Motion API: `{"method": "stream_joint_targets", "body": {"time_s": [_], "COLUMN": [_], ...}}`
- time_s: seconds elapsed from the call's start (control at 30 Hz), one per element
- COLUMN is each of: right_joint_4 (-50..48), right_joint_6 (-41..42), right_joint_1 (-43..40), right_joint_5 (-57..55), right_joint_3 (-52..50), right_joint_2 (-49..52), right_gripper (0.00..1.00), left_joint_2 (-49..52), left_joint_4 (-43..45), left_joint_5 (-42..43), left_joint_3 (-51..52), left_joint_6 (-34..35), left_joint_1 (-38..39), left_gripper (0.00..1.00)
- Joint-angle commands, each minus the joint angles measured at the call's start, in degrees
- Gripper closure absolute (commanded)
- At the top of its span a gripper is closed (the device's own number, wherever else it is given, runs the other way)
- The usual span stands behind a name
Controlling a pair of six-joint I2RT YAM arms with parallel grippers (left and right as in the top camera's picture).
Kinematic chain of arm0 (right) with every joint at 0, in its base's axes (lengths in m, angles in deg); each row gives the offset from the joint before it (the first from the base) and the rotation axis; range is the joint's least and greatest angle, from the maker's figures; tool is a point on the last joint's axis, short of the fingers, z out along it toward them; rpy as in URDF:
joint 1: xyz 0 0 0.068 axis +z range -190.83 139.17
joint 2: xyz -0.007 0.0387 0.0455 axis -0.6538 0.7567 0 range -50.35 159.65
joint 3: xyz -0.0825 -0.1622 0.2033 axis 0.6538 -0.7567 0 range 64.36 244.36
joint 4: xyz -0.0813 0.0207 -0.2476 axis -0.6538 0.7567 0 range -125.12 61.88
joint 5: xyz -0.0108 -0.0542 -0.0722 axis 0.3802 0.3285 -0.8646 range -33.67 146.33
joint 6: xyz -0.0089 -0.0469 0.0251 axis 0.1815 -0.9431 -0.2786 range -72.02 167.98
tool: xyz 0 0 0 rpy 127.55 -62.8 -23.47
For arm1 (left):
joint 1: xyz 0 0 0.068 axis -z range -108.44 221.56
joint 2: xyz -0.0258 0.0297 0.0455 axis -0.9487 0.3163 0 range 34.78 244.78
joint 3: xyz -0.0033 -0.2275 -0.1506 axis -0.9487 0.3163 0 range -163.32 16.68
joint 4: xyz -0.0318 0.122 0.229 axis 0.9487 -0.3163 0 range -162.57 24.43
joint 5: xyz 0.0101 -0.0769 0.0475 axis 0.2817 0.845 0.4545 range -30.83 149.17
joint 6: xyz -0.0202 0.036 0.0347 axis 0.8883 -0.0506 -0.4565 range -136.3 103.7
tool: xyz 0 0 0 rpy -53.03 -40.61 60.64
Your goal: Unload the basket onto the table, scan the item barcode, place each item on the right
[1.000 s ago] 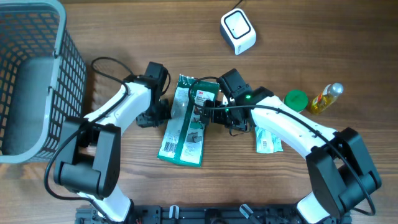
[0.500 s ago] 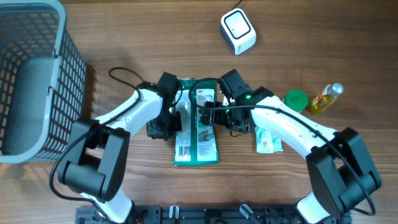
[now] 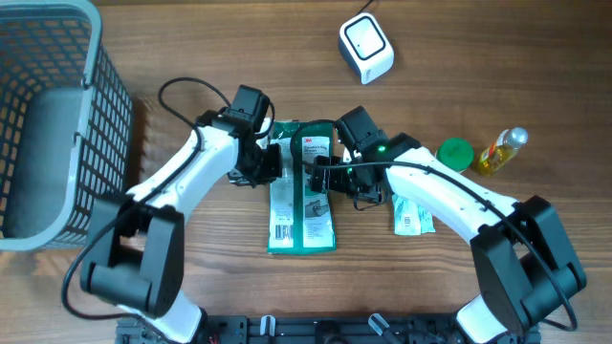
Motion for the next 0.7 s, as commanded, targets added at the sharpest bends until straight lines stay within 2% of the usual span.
{"method": "stream_joint_targets", "body": {"time_s": [0.0, 0.67], "right_joint_4": [0.1, 0.3], "right_joint_6": [-0.6, -0.6], "right_joint_1": [0.1, 0.2], "right_joint_5": [-0.8, -0.8], "right_joint_3": [0.4, 0.4], "right_joint_2": [-1.1, -1.1], "right_gripper": [0.00, 0.00], "left_joint_2": [3.1, 10.7], "left_joint_4": [0.0, 3.8], "left_joint_5": [1.7, 1.7], "left_joint_3": [-0.2, 1.1], "left_joint_6": [-2.0, -2.0], "left_joint_1": [-0.1, -0.1], "left_gripper": [0.96, 0.96]}}
